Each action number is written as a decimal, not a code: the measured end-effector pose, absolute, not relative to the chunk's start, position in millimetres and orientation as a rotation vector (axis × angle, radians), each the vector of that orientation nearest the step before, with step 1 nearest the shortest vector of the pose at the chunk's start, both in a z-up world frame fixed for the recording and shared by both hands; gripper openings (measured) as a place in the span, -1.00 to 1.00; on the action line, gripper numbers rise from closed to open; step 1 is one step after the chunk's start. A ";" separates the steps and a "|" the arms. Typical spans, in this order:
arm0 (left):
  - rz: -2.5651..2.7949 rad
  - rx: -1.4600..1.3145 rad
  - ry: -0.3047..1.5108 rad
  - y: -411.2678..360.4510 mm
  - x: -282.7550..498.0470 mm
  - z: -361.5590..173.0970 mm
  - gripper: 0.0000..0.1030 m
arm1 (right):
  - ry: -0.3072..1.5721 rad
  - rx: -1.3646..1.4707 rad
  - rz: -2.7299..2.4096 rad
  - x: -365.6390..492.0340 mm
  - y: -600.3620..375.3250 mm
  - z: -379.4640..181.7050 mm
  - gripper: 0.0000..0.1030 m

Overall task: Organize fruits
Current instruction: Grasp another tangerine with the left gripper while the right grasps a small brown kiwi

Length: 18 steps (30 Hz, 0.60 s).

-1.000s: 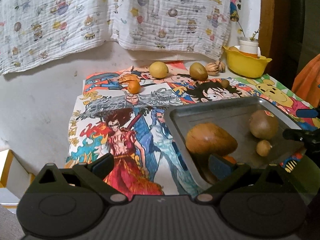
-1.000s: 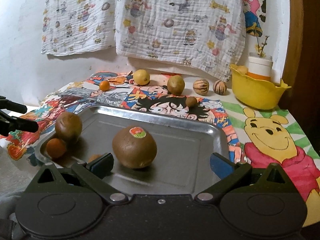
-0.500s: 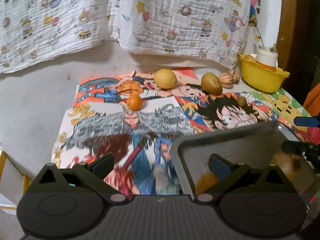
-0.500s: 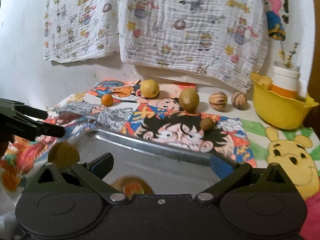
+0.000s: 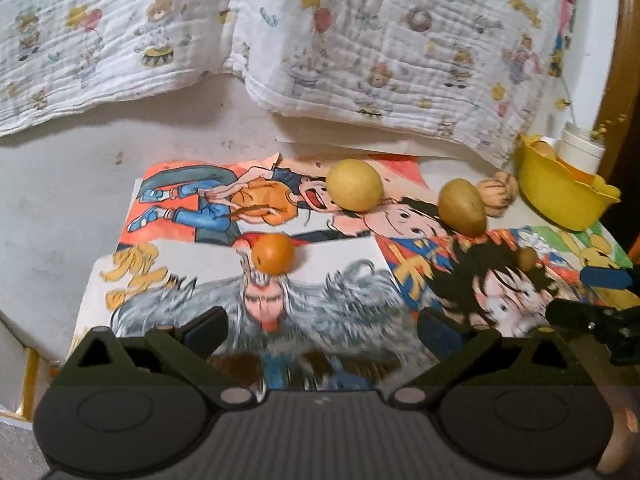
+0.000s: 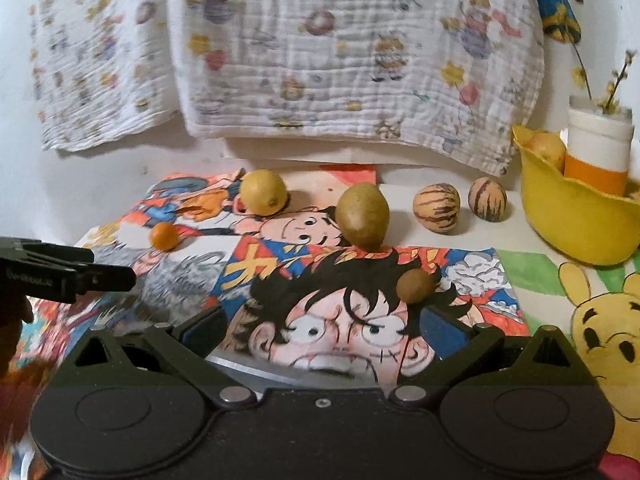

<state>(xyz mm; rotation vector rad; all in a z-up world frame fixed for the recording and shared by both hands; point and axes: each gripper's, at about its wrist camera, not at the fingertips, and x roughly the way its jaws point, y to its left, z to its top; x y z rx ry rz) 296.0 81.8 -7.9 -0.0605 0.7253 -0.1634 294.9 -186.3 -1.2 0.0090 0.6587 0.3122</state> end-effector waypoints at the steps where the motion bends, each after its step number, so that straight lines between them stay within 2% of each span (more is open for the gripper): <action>1: -0.161 -0.058 0.729 81.4 302.6 -9.6 0.99 | 0.667 0.027 0.308 300.8 -187.2 -3.3 0.99; 7: -0.153 -0.052 0.754 79.4 337.8 -22.2 0.99 | 0.701 0.145 0.249 329.8 -196.5 -17.2 0.93; 18: -0.146 -0.028 0.765 76.5 366.5 -41.6 0.99 | 0.729 0.170 0.149 360.2 -204.9 -34.2 0.67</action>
